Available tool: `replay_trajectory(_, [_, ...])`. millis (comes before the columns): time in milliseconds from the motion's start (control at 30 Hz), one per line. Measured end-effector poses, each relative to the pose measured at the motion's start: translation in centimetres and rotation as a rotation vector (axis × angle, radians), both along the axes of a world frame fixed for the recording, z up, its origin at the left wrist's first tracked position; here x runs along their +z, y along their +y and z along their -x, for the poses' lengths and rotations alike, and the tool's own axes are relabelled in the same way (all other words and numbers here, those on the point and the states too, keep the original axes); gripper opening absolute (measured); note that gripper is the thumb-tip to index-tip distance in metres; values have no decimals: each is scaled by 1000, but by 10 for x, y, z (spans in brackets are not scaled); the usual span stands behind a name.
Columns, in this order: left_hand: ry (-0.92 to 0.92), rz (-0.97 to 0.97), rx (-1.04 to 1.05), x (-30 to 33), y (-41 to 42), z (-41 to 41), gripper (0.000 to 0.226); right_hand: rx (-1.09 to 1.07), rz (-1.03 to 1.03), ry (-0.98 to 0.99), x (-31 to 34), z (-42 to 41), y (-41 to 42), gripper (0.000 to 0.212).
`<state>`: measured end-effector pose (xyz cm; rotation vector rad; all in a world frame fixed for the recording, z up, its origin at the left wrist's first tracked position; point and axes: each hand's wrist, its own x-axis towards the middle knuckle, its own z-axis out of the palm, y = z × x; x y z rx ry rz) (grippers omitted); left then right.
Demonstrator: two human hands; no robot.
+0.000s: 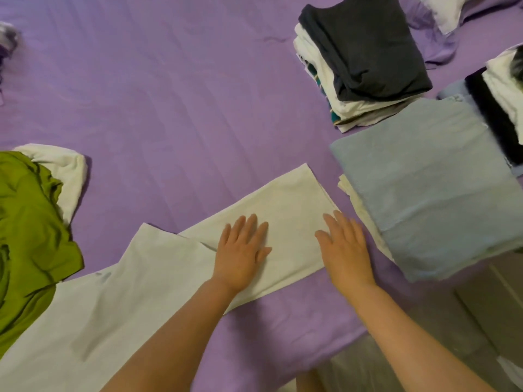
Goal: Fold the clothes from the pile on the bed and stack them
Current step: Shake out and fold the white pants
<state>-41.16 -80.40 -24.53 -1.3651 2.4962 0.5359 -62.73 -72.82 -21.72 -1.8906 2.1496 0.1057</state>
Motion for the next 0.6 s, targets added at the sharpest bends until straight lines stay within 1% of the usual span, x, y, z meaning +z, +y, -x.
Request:
replay_trajectory(67, [-44, -10, 49, -2, 12, -2, 56, 120, -101, -47, -5, -21, 2, 57])
replay_trajectory(100, [-68, -10, 59, 0, 16, -4, 56, 135, -170, -60, -7, -30, 4, 59])
replay_trajectory(167, [-101, 15, 52, 7, 20, -10, 55, 103, -278, -34, -15, -35, 9, 65])
replay_trajectory(233, [-147, 61, 29, 18, 21, -22, 53, 16, -362, -19, -21, -28, 11, 65])
replay_trajectory(300, [-177, 132, 36, 28, 21, -40, 55, -10, -382, 26, -15, -32, 7, 66])
replay_trajectory(333, [-189, 144, 66, 33, 21, -49, 59, 3, -378, 16, -11, -41, 4, 65])
replay_trajectory(367, [-186, 159, 105, 38, 22, -59, 64, 42, -363, -27, -5, -53, 1, 64])
replay_trajectory(433, [-156, 189, 191, 45, 27, -80, 72, 191, -315, -178, 2, -81, 2, 57])
replay_trajectory(467, [-144, 195, 241, 47, 31, -91, 73, 259, -307, -248, 3, -95, 5, 53])
replay_trajectory(500, [-136, 197, 298, 50, 34, -102, 73, 298, -327, -277, 4, -108, 7, 49])
replay_trajectory(533, [-137, 188, 368, 52, 38, -115, 73, 294, -354, -279, 4, -120, 9, 47])
replay_trajectory(600, [-194, 140, 530, 53, 46, -144, 73, 207, -366, -284, 3, -140, 6, 48])
